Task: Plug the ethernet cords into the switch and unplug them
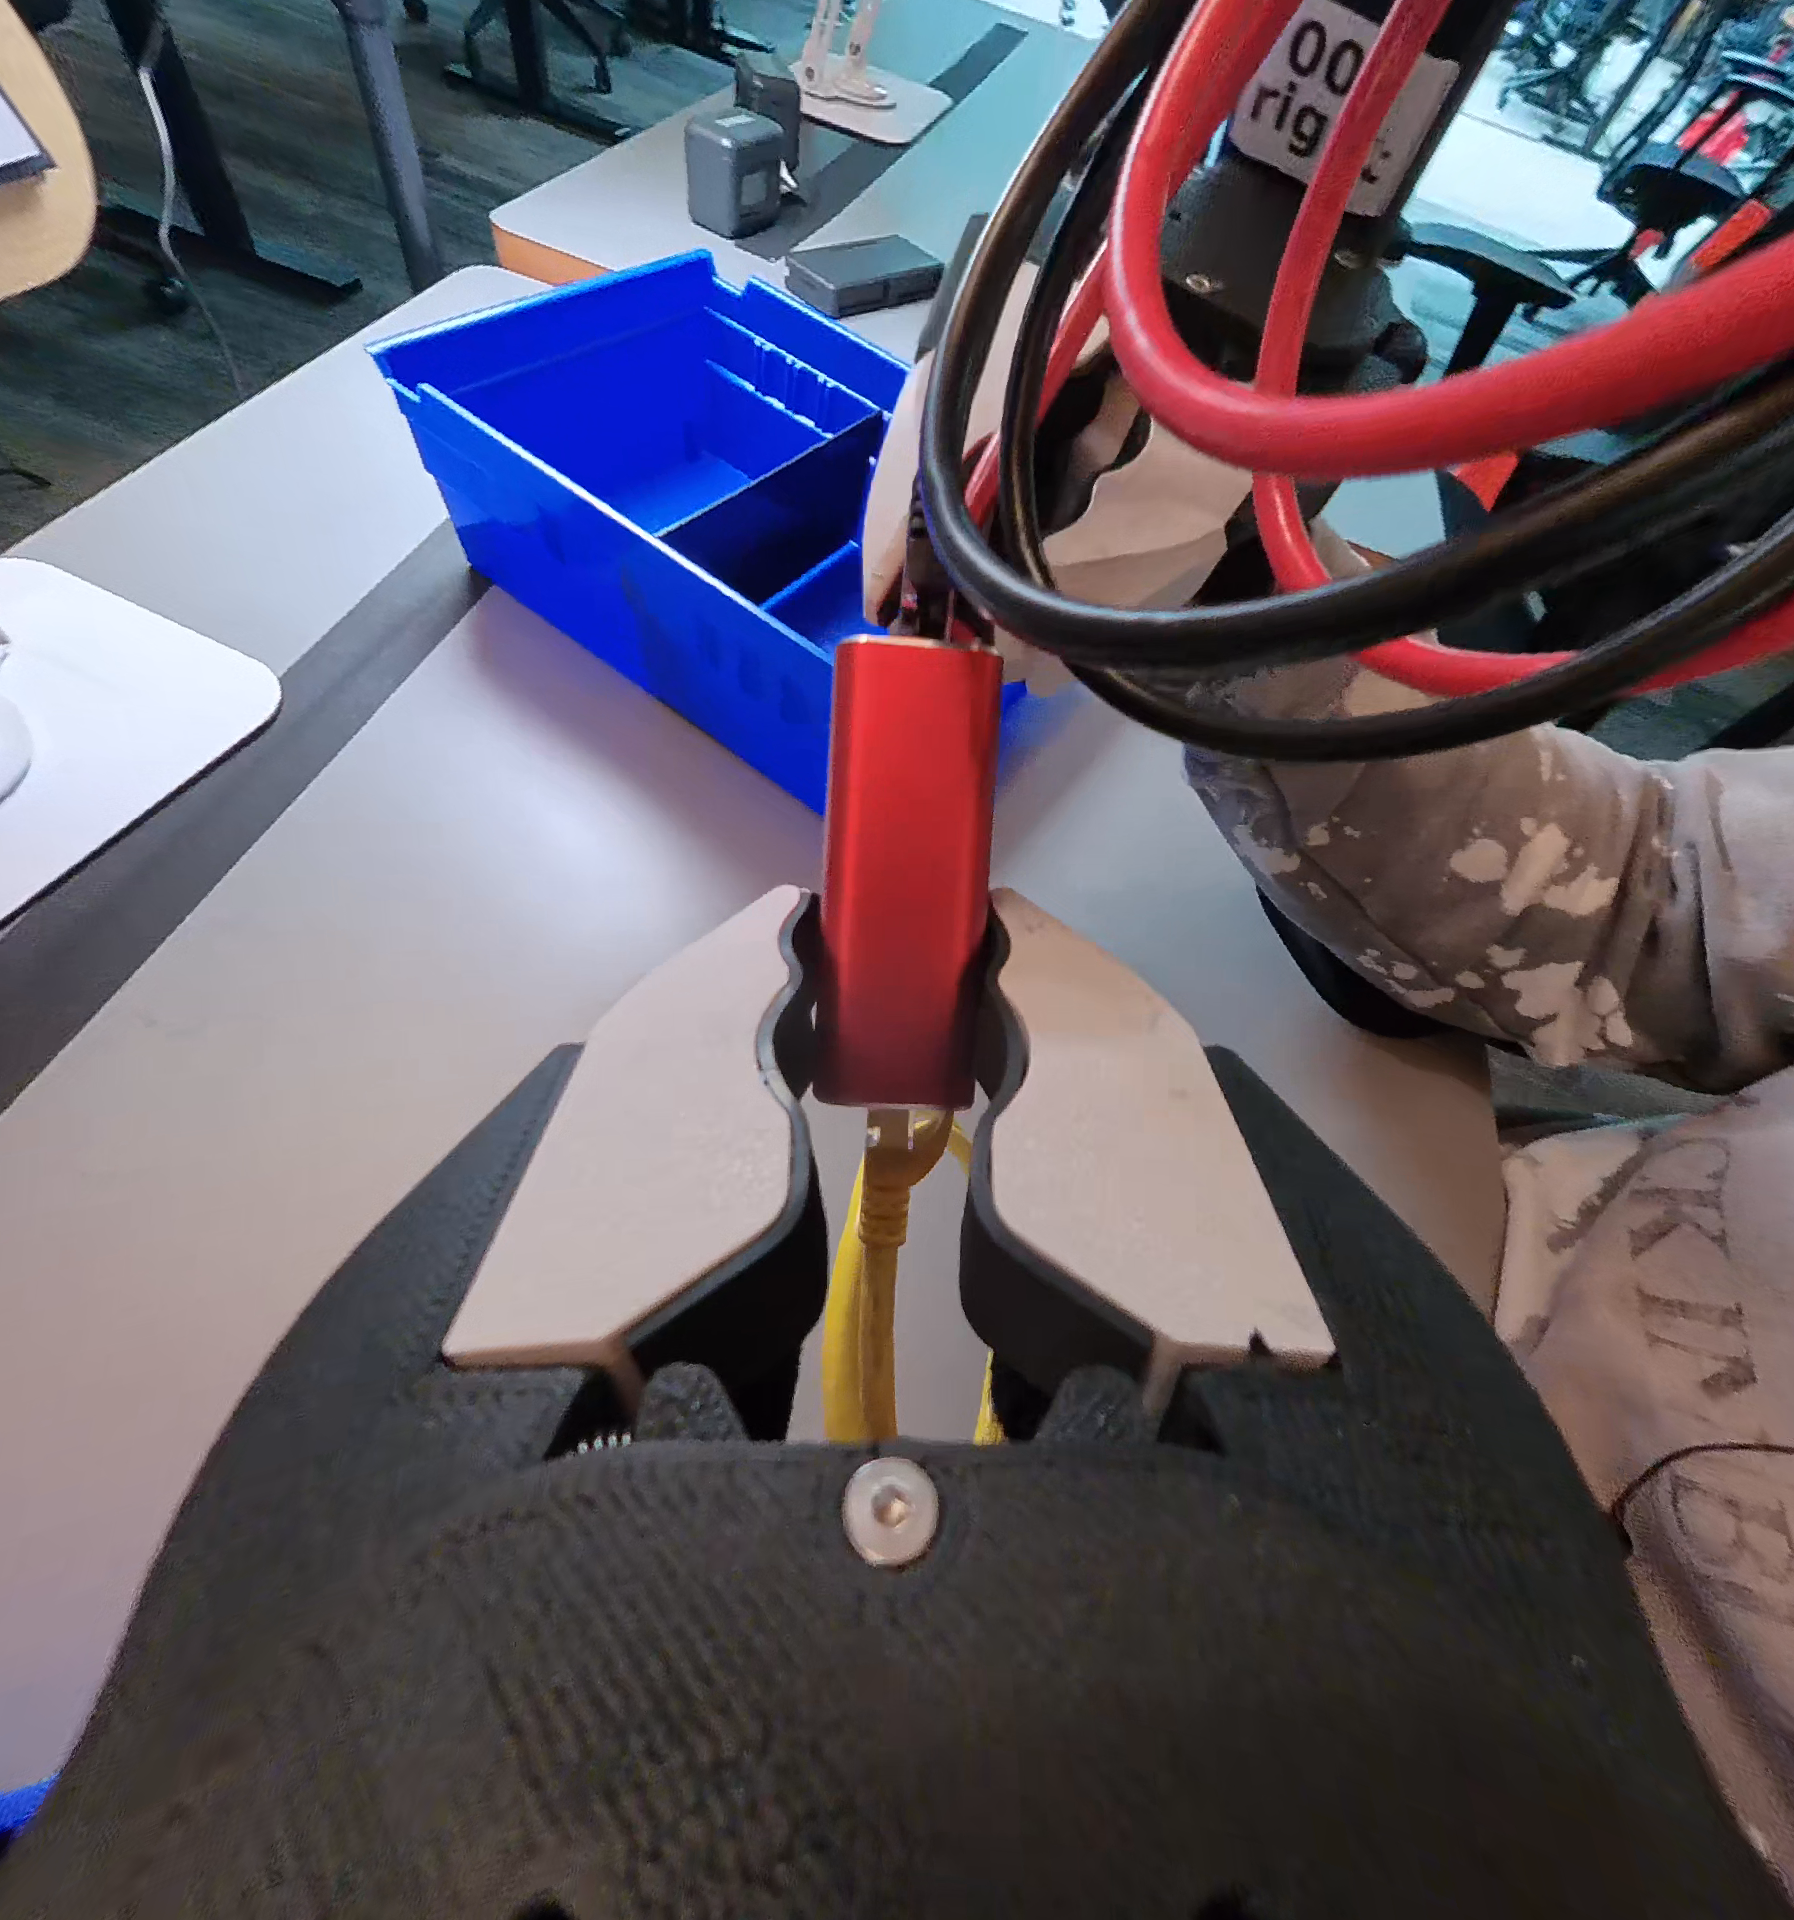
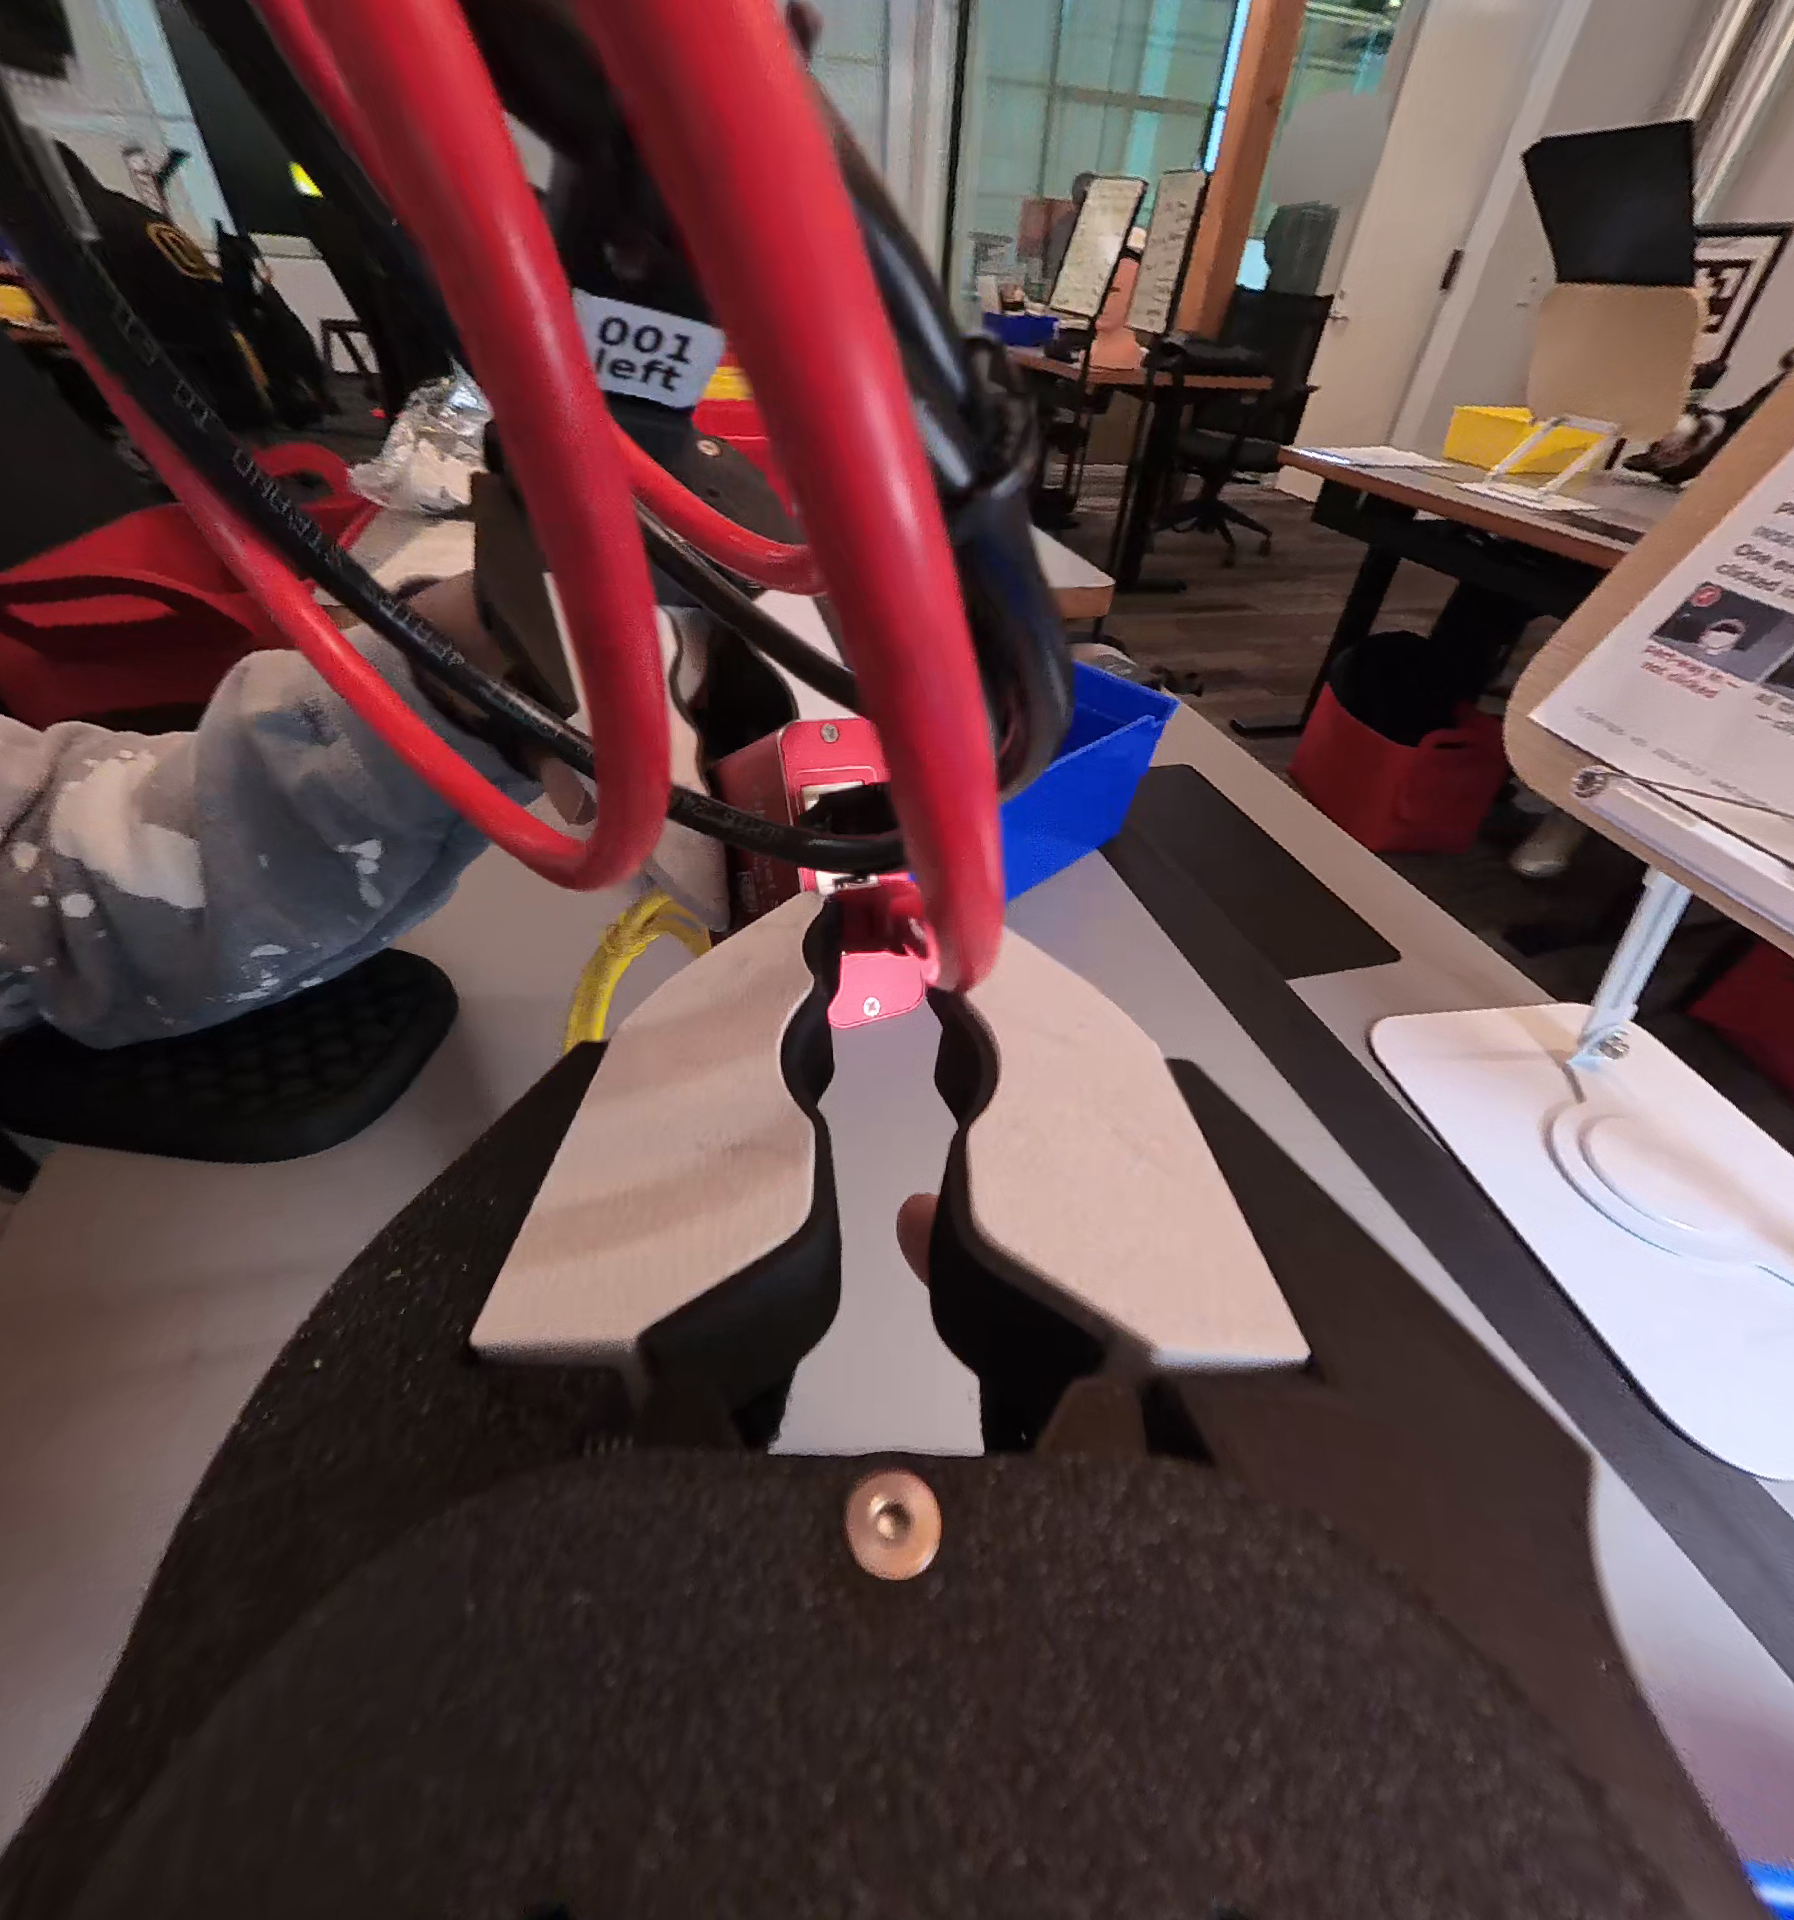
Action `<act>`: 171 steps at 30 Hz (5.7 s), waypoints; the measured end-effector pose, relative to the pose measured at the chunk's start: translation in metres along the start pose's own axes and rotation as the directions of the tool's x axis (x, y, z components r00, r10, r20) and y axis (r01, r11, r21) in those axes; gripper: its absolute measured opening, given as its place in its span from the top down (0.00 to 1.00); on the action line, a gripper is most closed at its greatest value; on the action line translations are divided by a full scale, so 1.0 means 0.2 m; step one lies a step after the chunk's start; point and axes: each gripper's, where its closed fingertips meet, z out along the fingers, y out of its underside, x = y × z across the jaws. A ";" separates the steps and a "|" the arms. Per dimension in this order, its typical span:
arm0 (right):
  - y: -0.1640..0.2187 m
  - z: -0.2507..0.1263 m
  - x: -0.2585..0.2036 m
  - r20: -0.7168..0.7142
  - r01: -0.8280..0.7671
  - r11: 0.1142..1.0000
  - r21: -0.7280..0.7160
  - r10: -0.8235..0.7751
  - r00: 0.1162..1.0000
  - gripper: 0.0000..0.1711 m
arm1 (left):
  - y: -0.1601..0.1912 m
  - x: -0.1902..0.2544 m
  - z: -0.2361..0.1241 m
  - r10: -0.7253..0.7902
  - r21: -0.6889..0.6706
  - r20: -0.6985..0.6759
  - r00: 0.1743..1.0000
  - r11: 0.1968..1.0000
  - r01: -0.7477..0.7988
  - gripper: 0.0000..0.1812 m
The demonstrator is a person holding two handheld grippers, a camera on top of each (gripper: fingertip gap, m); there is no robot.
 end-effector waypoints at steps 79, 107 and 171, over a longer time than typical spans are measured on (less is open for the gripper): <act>0.21 0.04 0.03 0.078 -0.103 0.991 -0.080 0.109 0.991 0.93 | 0.23 -0.06 -0.02 -0.051 -0.203 -0.063 0.997 0.978 0.038 0.85; 0.33 -0.91 0.35 -0.328 -0.184 0.927 -0.325 0.072 0.942 0.92 | -0.02 -0.12 -0.33 -0.189 0.176 -0.233 0.954 0.957 0.233 0.85; 0.14 0.07 -0.18 0.293 -0.178 0.982 -0.064 0.189 0.937 0.90 | 0.21 0.11 0.04 -0.143 -0.155 -0.351 0.925 0.983 0.093 0.85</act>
